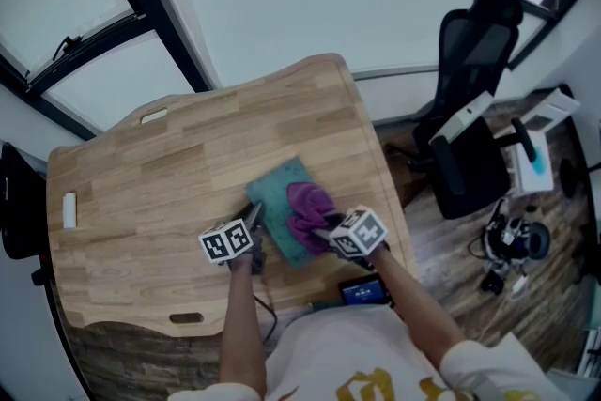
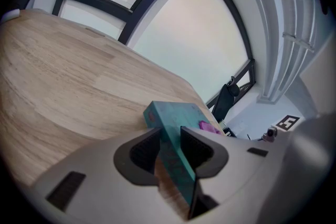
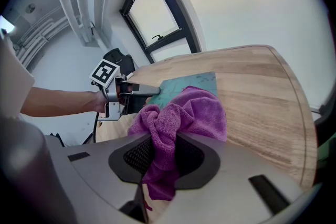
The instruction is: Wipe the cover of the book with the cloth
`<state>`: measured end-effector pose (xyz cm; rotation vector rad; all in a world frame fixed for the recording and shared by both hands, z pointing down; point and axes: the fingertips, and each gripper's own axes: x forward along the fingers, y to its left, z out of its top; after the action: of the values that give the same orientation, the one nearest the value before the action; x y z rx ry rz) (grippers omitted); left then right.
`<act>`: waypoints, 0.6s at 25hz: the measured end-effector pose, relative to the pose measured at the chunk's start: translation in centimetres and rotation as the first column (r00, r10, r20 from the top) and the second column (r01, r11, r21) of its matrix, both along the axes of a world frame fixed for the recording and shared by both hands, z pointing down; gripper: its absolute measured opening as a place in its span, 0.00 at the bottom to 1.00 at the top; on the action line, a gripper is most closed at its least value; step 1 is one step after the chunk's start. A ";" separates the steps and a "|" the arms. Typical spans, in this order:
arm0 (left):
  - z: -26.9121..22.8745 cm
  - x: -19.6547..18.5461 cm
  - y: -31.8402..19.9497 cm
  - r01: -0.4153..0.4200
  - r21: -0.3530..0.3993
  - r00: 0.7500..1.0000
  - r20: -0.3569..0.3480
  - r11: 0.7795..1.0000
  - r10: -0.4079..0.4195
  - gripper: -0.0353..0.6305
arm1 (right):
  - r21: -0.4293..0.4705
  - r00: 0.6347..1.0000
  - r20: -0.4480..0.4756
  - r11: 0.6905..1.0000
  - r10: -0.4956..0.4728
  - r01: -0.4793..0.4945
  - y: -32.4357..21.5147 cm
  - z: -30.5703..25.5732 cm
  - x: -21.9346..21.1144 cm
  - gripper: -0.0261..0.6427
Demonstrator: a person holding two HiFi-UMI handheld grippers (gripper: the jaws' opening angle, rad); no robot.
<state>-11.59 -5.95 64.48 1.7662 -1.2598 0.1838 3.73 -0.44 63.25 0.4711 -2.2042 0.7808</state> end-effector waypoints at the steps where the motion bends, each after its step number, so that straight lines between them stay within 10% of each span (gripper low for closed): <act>1: 0.0 0.0 0.0 0.000 0.000 1.000 -0.001 1.000 0.000 0.24 | 0.001 1.000 -0.002 1.000 -0.002 0.002 0.0 0.0 0.0 0.18; 15: 0.1 0.1 0.1 -0.004 -0.002 1.000 -0.008 1.000 0.004 0.24 | 0.014 1.000 -0.016 1.000 -0.001 0.002 -0.6 -0.1 0.4 0.18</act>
<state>-11.54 -5.89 64.54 1.7659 -1.2497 0.1805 4.12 -1.04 63.14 0.4808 -2.1967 0.7590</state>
